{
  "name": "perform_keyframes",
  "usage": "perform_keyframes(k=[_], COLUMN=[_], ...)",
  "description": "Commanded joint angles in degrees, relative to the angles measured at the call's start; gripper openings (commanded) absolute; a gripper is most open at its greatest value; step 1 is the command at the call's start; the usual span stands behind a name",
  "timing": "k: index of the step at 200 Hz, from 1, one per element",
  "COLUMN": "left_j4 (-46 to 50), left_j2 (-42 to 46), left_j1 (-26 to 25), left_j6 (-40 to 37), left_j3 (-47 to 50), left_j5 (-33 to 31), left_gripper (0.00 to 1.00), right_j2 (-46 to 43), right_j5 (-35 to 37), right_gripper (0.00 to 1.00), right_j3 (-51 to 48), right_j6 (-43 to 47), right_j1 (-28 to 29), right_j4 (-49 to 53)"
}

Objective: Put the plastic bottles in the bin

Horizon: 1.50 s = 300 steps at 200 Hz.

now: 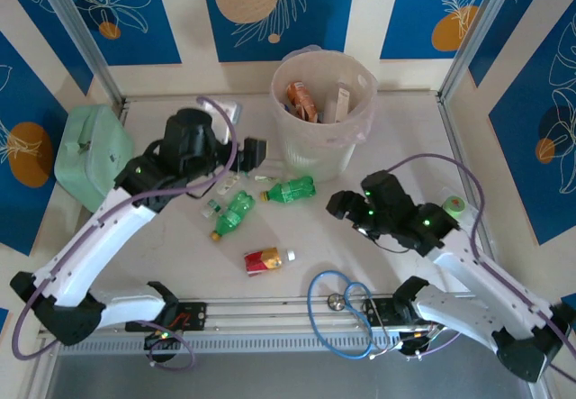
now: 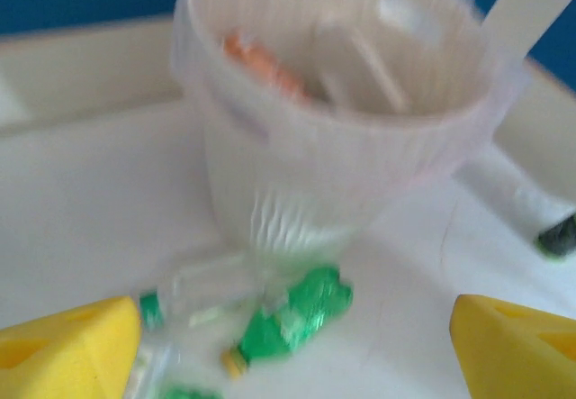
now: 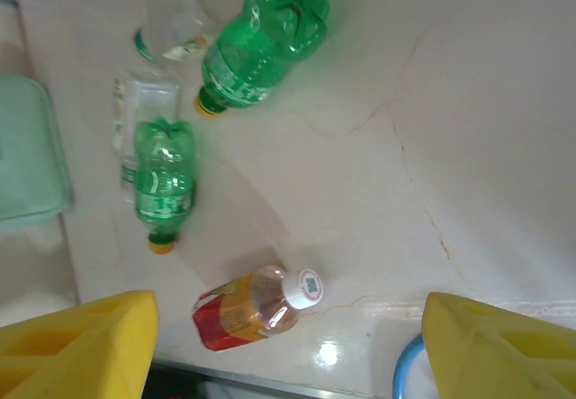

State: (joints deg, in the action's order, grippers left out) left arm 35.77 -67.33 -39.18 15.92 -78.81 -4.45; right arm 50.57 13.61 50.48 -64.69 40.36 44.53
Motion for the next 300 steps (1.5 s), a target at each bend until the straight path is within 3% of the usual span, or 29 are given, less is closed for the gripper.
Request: perform_keyframes(k=[1, 38, 59, 93, 172, 279, 300], left_j4=[5.4, 7.5, 9.6, 7.2, 5.6, 6.2, 6.0], left_j2=[3.1, 5.7, 1.8, -6.5, -17.2, -25.8, -25.5], left_j1=[-0.7, -9.9, -15.3, -18.7, -22.4, -24.1, -24.2], left_j6=[2.5, 4.1, 2.2, 0.1, -1.8, -3.0, -2.8], left_j3=[9.0, 20.2, 22.4, 26.3, 25.1, 20.1, 19.9], left_j5=[5.7, 9.1, 7.9, 9.1, 8.5, 7.7, 7.0], left_gripper=[0.9, 0.93, 0.95, 0.94, 0.88, 0.7, 0.71], right_j2=[2.8, 4.5, 4.6, 3.5, 0.8, -0.2, 0.2], right_j5=[5.8, 5.7, 4.8, 3.3, 0.9, -2.3, -2.8], right_gripper=[0.78, 0.78, 0.78, 0.78, 0.78, 0.78, 0.79], right_j3=[2.2, 2.0, 1.8, 0.8, -1.4, -2.1, -2.0], right_j6=[-2.0, -3.8, -4.6, -5.4, -5.6, -5.9, -6.7], right_j1=[3.2, 2.4, 1.2, -0.5, -3.2, -5.2, -5.3], right_j4=[-2.2, -2.5, -2.0, -1.4, -1.0, -2.0, -0.4])
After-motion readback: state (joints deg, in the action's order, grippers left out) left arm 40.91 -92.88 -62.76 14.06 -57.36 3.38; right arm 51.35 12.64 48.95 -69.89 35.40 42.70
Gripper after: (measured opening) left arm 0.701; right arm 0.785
